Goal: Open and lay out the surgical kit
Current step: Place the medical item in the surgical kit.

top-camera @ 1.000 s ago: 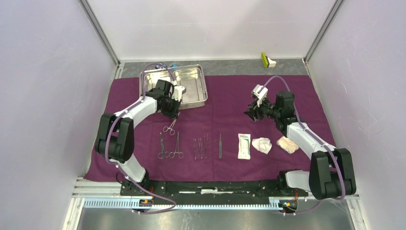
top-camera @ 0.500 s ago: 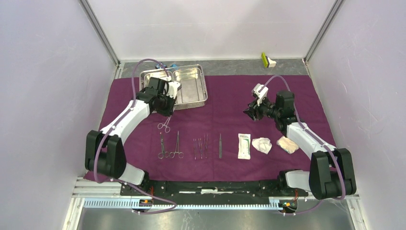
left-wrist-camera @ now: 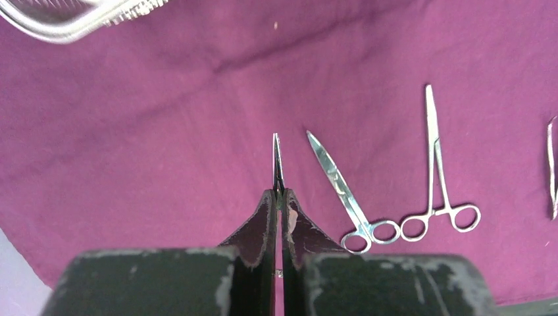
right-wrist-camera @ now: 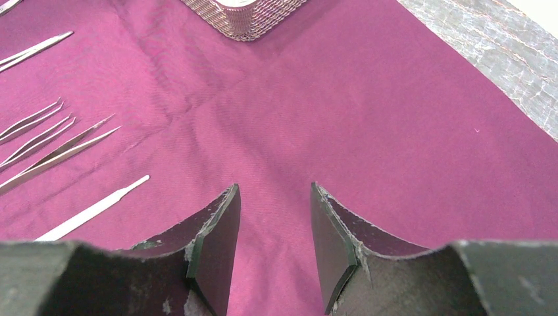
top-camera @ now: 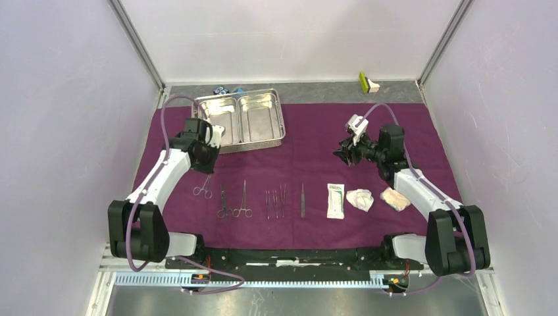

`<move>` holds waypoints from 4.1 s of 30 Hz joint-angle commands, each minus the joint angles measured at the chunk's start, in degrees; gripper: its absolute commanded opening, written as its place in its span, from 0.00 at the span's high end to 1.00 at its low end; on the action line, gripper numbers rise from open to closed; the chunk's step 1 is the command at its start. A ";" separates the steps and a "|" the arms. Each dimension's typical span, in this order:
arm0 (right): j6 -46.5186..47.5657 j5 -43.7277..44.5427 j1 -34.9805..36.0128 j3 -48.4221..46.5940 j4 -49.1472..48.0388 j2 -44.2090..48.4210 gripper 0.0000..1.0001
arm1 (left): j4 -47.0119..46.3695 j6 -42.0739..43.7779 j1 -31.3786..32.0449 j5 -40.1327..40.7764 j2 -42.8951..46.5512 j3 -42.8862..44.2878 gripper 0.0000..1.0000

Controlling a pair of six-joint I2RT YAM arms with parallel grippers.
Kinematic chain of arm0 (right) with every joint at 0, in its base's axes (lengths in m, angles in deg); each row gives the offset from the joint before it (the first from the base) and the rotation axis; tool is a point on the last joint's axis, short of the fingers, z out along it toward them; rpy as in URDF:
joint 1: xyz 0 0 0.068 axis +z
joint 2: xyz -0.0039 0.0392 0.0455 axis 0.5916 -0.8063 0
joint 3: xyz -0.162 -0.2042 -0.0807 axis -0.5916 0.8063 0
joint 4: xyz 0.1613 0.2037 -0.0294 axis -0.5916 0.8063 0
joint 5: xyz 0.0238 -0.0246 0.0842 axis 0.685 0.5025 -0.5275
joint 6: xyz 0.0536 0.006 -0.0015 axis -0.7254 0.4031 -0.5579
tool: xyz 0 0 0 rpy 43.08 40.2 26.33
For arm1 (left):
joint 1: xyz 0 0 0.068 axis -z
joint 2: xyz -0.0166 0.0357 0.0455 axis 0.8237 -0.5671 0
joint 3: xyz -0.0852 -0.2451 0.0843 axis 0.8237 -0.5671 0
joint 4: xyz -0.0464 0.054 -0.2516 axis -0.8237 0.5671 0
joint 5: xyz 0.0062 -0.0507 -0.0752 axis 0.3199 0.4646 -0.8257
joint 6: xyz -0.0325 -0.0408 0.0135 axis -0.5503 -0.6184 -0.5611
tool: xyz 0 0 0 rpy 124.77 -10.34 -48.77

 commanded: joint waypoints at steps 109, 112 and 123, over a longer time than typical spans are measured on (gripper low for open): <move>2.46 1.64 0.59 0.54 -0.97 0.79 0.50 | 12.42 -6.83 -6.59 1.81 -22.65 5.77 0.86; 2.45 1.64 0.54 0.67 -1.00 0.83 0.50 | 12.40 -6.85 -6.59 1.76 -22.98 6.29 0.89; 2.46 1.47 0.54 0.75 -1.07 0.69 0.50 | 12.45 -7.02 -6.76 2.01 -22.67 8.04 0.88</move>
